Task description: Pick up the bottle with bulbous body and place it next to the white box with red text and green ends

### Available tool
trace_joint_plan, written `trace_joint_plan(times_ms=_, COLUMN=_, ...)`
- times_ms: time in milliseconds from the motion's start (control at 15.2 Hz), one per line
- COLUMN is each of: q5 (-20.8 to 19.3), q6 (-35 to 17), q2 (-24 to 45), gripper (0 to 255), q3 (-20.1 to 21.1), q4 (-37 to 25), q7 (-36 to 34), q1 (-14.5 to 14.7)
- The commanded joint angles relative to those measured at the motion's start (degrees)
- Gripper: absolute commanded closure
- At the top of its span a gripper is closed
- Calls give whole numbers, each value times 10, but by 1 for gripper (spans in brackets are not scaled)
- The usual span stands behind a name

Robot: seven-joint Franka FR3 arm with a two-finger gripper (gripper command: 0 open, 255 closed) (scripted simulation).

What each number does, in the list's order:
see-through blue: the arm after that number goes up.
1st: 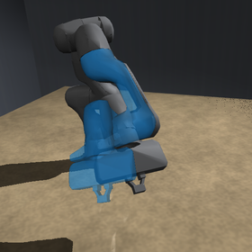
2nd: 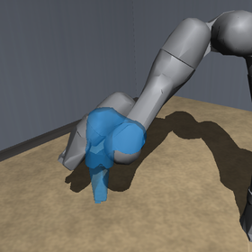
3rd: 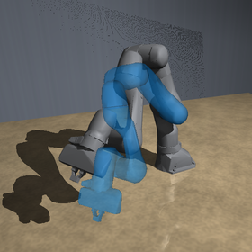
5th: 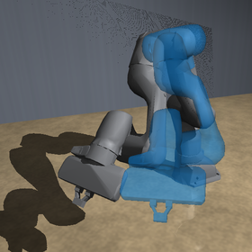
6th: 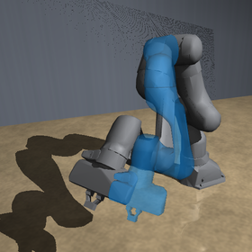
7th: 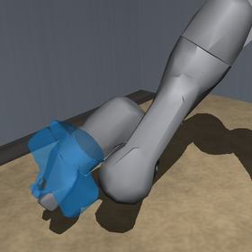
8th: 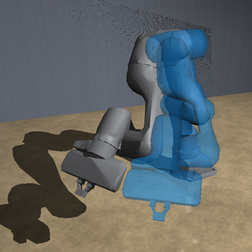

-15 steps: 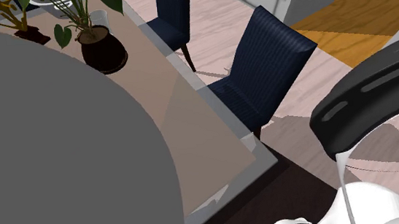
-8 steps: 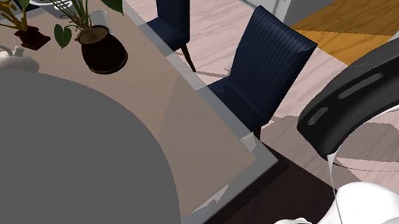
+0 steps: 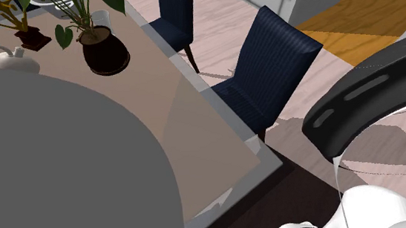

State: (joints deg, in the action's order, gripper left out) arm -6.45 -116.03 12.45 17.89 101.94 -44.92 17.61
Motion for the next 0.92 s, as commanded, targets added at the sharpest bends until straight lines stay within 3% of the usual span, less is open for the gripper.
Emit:
trace_joint_plan(times_ms=0, q5=0, q6=0, q2=0, gripper=0, q3=0, q4=0, q7=0, q1=0)
trace_joint_plan(times_ms=330, q5=8, q6=67, q2=-18, gripper=0, q3=3, q4=-50, q7=6, q1=0)
trace_joint_plan(times_ms=858, q5=8, q6=67, q2=-18, gripper=0, q3=3, q4=-50, q7=5, q1=0)
